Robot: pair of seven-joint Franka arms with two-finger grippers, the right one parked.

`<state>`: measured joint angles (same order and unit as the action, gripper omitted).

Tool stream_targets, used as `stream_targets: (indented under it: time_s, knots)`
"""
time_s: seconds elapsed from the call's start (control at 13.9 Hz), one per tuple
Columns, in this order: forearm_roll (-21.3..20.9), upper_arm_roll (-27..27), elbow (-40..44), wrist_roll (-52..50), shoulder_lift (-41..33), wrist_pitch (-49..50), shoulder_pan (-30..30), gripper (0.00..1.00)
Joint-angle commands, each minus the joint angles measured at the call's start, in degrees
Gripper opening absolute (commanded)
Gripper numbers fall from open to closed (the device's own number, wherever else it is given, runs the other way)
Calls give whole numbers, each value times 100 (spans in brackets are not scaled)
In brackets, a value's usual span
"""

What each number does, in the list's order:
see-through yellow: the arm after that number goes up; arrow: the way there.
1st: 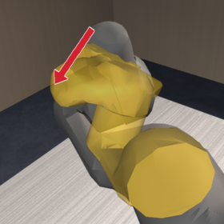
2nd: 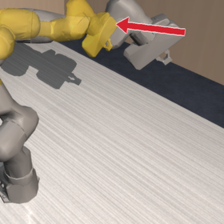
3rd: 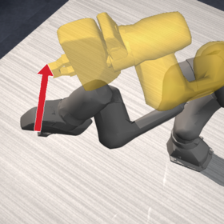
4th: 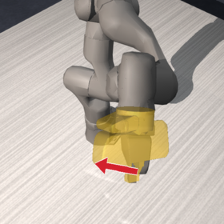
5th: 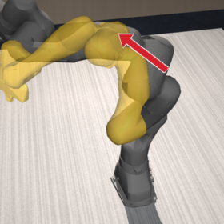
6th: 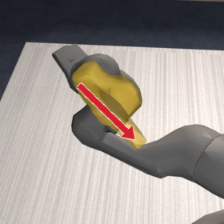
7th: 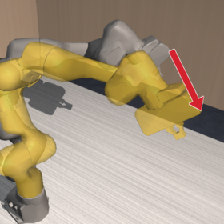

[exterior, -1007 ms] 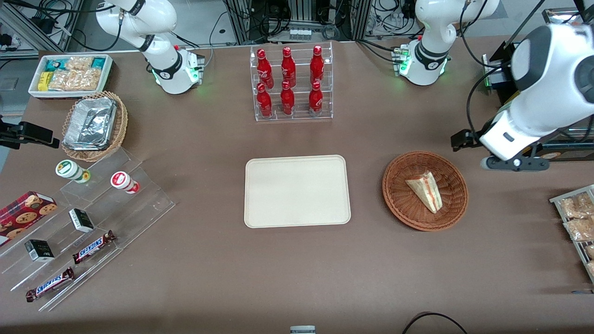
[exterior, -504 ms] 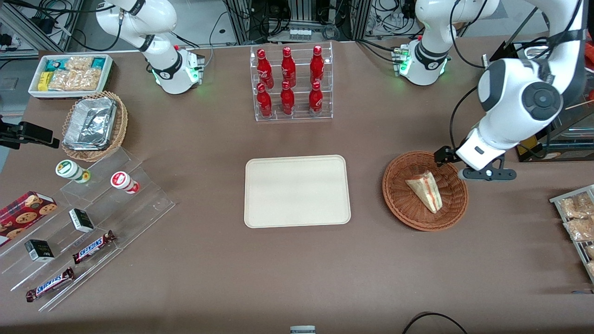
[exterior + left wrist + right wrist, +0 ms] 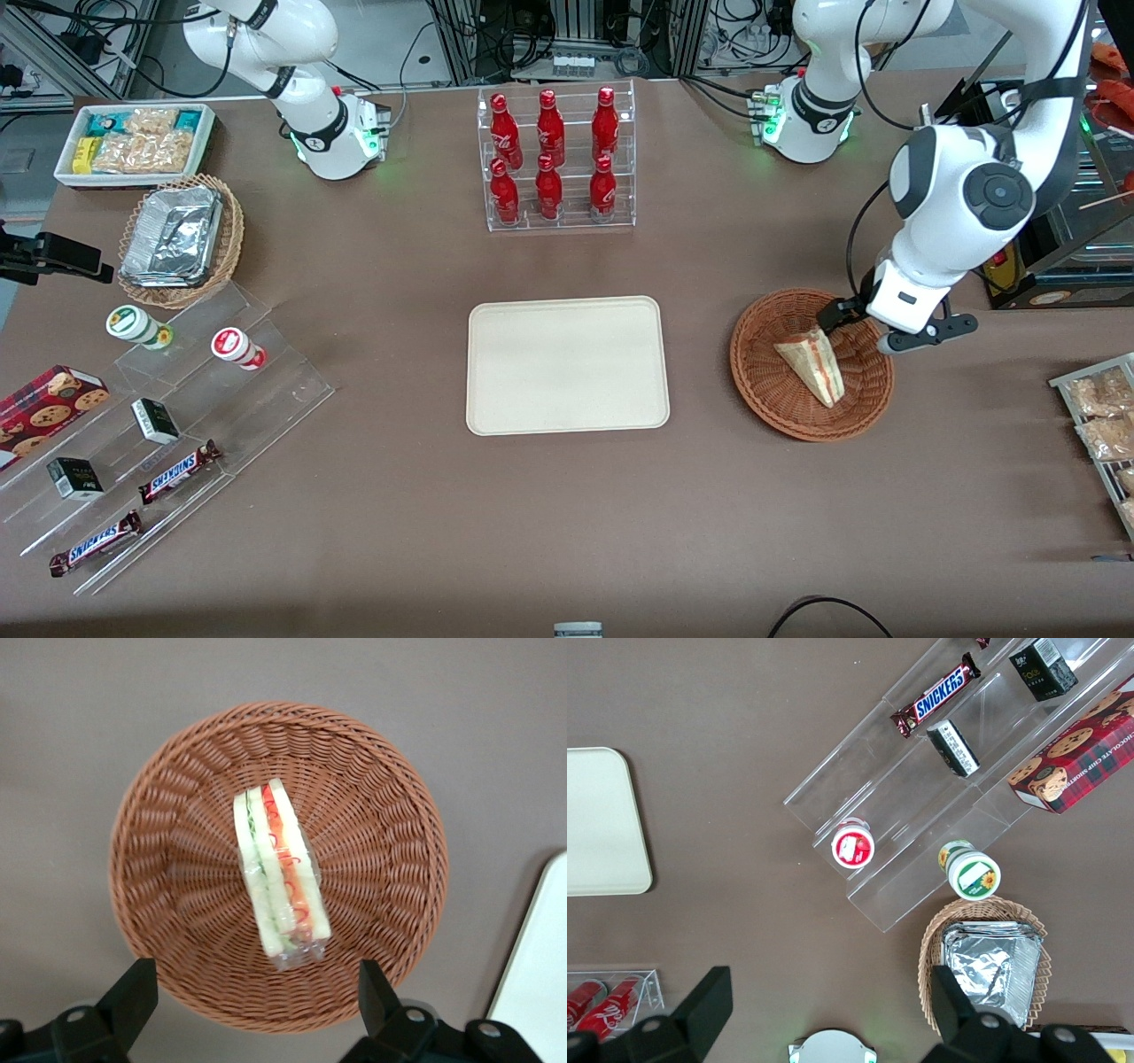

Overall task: Place sandwich from basket to tray
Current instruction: 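Lower the open left gripper onto the sandwich and close on it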

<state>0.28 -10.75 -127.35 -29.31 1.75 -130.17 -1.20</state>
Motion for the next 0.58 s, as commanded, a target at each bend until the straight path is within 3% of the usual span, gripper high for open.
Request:
stream_targets:
  time_s: [0.0, 0.14, 0.5]
  knots:
    - [7, -6, -35, -1126, 255, -341, 111, 100]
    - [-2, -6, -44, -1804, 378, -543, 190, 100]
    - [-63, 3, -18, -2097, 712, -728, 208, 100]
